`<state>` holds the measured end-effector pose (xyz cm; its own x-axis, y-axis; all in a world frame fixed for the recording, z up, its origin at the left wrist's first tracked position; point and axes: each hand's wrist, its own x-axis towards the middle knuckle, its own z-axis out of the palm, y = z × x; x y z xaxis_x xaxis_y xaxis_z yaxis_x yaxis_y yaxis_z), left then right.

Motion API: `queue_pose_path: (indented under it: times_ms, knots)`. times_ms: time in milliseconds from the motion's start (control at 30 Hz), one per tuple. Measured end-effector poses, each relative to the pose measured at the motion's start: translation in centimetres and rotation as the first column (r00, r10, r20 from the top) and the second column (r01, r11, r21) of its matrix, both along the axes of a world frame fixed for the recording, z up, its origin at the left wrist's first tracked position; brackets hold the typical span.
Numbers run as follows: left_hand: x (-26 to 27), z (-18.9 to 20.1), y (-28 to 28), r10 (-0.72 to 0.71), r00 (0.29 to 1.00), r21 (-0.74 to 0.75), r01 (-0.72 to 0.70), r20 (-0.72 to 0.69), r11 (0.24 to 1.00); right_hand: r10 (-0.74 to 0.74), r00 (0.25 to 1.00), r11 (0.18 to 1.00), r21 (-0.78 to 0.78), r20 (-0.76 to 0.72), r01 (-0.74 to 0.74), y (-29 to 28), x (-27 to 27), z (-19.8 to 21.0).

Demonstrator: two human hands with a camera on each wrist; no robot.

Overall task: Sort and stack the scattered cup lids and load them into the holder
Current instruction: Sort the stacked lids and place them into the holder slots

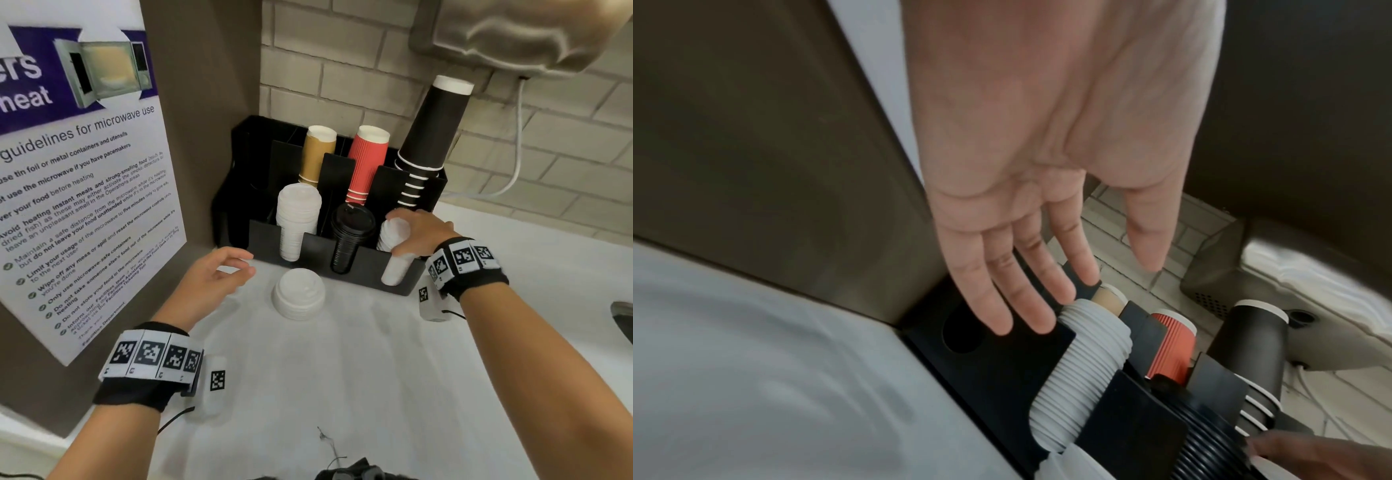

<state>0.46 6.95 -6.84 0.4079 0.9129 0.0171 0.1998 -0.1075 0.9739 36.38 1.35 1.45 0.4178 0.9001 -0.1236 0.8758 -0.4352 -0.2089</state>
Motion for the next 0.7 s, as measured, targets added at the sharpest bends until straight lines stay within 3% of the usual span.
queue_pose_path:
  times_ms: [700]
  knots:
    - [0.3, -0.2, 0.0, -0.019, 1.000, 0.012, 0.019, 0.011, 1.000, 0.114, 0.949, 0.971, -0.233, 0.293, -0.045, -0.2, -1.7, -0.9]
